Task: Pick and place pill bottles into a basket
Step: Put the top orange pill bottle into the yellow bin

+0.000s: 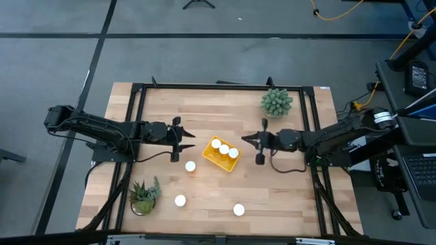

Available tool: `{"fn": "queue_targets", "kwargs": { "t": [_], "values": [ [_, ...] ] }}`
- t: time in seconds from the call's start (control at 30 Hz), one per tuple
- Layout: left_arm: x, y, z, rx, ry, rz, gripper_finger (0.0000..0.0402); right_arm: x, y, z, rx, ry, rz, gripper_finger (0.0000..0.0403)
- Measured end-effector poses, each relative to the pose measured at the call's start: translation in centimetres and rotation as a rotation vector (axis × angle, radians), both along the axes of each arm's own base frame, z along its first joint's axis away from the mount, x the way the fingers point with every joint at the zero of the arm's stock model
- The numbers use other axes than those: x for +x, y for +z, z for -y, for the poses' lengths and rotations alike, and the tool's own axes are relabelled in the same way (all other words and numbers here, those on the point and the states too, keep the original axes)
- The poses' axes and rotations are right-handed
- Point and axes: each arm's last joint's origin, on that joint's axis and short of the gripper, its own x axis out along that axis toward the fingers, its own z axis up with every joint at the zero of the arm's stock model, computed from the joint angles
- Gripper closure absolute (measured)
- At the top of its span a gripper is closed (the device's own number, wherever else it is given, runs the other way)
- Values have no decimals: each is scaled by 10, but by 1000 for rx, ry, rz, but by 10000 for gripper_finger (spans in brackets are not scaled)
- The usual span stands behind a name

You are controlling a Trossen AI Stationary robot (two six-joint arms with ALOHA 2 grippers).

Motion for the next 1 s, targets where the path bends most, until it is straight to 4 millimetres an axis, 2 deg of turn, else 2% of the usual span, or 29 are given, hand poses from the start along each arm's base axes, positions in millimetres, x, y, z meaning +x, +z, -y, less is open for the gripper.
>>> {"fn": "queue_targets", "kwargs": {
  "t": [0.1,0.33,0.67,0.87,1.0],
  "values": [
    [0,0,0,-10,8,1,197,-14,-5,1,28,2,10,398],
    [0,0,0,-11,12,4,142,-32,-10,4,118,-16,44,375],
    [0,-1,1,-20,-14,-8,135,-33,-10,4,163,-21,52,371],
    [-6,-8,14,-23,-76,-94,135,-34,-14,4,192,-30,15,371],
    [-15,-13,26,-99,-88,-176,135,-34,-14,2,206,-23,14,371]
  ]
}}
